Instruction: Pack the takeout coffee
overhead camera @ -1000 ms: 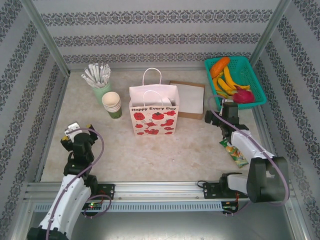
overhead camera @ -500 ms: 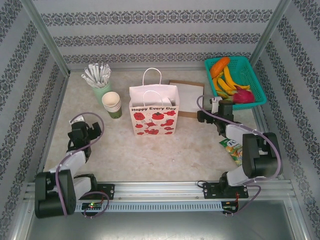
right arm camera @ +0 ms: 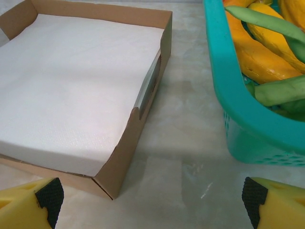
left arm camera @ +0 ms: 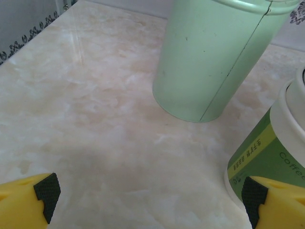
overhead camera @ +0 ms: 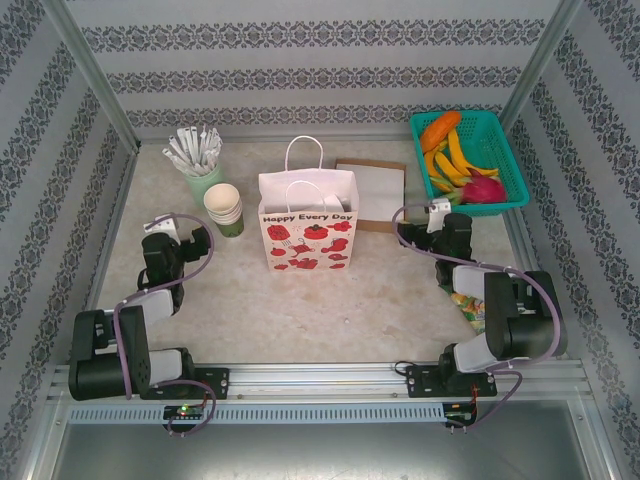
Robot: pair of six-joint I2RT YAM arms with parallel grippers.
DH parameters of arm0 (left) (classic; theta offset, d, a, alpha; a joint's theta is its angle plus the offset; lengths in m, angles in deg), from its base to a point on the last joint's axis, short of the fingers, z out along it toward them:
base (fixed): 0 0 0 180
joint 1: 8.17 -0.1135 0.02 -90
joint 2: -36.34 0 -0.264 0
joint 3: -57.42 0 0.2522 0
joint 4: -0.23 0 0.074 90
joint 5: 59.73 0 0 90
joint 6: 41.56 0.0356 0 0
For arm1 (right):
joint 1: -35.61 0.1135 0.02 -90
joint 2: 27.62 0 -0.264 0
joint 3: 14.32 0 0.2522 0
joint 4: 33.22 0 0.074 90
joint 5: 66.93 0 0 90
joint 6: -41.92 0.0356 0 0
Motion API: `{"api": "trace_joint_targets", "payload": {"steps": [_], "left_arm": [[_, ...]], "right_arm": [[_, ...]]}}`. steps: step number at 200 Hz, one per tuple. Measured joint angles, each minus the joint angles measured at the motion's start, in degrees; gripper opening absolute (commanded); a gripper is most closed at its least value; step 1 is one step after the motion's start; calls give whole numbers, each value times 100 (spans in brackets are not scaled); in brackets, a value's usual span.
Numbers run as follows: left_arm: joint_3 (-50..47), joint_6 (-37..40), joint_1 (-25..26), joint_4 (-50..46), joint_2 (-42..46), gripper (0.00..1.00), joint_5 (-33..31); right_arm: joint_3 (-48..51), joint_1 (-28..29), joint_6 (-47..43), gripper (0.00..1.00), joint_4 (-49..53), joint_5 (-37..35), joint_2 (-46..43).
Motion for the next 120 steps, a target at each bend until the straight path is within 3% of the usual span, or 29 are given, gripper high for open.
{"api": "trace_joint_targets", "payload": {"steps": [46,120], "left_arm": [[26,9,15,326,-422,100,162],[136,461,518,1296,-1478,100,527]], "right_arm": [[367,0,0,98,-1054,52,103],[385,-28,129,98,-1239,-428,175]]}}
